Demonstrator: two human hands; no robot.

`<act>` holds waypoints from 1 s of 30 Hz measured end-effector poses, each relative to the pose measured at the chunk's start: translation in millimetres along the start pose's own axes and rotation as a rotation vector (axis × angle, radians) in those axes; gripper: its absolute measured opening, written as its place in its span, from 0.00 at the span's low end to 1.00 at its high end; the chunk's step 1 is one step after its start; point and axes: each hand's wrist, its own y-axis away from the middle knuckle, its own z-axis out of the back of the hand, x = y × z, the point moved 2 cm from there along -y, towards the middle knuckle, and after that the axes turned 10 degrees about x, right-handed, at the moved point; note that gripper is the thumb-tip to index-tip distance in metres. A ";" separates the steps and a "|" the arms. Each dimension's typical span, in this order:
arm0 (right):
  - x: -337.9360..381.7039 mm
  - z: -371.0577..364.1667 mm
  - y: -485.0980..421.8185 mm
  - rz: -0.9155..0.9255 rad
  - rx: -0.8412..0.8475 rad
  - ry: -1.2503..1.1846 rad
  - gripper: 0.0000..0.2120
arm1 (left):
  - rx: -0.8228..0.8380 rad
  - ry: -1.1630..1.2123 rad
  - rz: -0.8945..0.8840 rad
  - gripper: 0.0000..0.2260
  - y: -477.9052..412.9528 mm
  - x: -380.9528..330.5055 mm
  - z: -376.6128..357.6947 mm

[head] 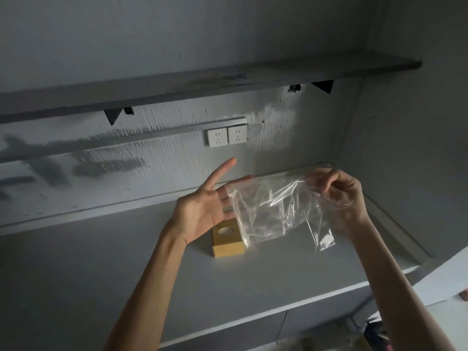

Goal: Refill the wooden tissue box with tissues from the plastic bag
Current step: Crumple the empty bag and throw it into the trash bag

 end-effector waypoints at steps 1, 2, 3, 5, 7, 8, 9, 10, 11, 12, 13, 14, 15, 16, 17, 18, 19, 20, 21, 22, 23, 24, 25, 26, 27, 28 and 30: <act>2.9 1.0 -0.5 0.023 -0.018 0.015 0.16 | -0.038 0.015 0.046 0.34 -0.7 2.1 2.3; 6.0 -0.4 -0.9 0.042 -0.031 0.023 0.16 | -0.086 -0.030 0.101 0.37 -1.9 5.6 4.3; 7.6 -2.2 -2.1 0.068 -0.042 0.047 0.16 | -0.122 -0.090 0.156 0.38 -4.0 9.9 3.5; 11.4 -7.7 -4.8 0.100 -0.089 0.096 0.16 | -0.205 -0.200 0.221 0.34 -7.9 20.8 -0.6; 4.6 -4.1 -5.7 0.065 -0.091 0.185 0.14 | -0.332 -0.315 0.241 0.23 -12.1 25.5 -1.5; 1.4 -1.1 -6.5 0.027 -0.043 0.198 0.15 | -0.381 -0.354 0.244 0.20 -13.5 26.4 -0.2; 1.6 -1.4 -5.7 0.000 0.021 0.159 0.16 | -0.408 -0.365 0.237 0.18 -14.5 27.0 2.0; 1.9 -2.5 -2.8 -0.033 0.109 0.079 0.17 | -0.423 -0.357 0.220 0.16 -14.9 27.0 3.6; 9.3 -4.1 -0.2 -0.029 0.169 0.082 0.19 | -0.434 -0.334 0.198 0.15 -15.1 26.4 4.7; 20.3 -7.4 0.9 -0.026 0.177 0.422 0.19 | -0.440 -0.309 0.173 0.15 -15.1 25.4 5.3; 25.6 -3.1 4.5 -0.032 0.181 0.758 0.16 | -0.452 -0.294 0.152 0.15 -15.4 25.0 6.4; 19.4 5.0 9.0 -0.019 0.218 1.162 0.14 | -0.463 -0.289 0.137 0.15 -15.7 25.3 7.9; 15.6 5.0 11.0 -0.128 0.234 1.367 0.20 | -0.469 -0.297 0.131 0.15 -16.3 25.9 9.0; 8.3 8.8 8.8 -0.340 0.297 1.467 0.27 | -0.473 -0.314 0.136 0.15 -16.9 26.7 9.2; 5.5 3.5 6.6 -0.467 0.360 1.511 0.29 | -0.472 -0.350 0.147 0.14 -17.6 28.3 10.0; 5.0 -1.4 9.9 -0.536 0.334 1.372 0.28 | -0.469 -0.407 0.157 0.14 -18.0 29.9 10.9; 2.1 -0.6 10.9 -0.668 0.313 1.173 0.26 | -0.455 -0.476 0.153 0.13 -18.4 31.3 10.8; -2.2 -1.5 9.9 -0.795 0.235 0.763 0.24 | -0.438 -0.532 0.136 0.13 -18.6 32.9 9.6; -1.8 -11.5 14.2 -0.833 0.188 0.349 0.23 | -0.424 -0.564 0.118 0.13 -18.3 34.7 8.7; -5.4 -13.1 18.8 -0.738 0.293 0.050 0.23 | -0.414 -0.570 0.107 0.13 -17.4 35.4 7.0; -9.1 -6.8 18.8 -0.640 0.290 -0.124 0.25 | -0.399 -0.557 0.105 0.14 -15.6 36.4 6.8; -11.5 -2.2 17.3 -0.582 0.302 -0.107 0.28 | -0.358 -0.522 0.120 0.17 -13.7 37.1 6.6; -13.8 -0.3 15.5 -0.515 0.338 -0.047 0.30 | -0.283 -0.452 0.158 0.21 -11.1 38.3 7.2; -16.4 3.4 14.2 -0.479 0.349 0.039 0.31 | -0.187 -0.328 0.206 0.26 -7.5 40.1 8.0; -12.0 2.0 10.7 -0.472 0.352 0.087 0.31 | -0.100 -0.179 0.272 0.31 -3.5 43.3 11.0; -10.9 5.4 6.6 -0.482 0.341 0.143 0.29 | -0.037 -0.056 0.339 0.37 -0.4 46.0 15.0; -1.0 7.4 -2.7 -0.502 0.429 0.298 0.27 | -0.036 0.002 0.427 0.45 0.7 47.7 19.5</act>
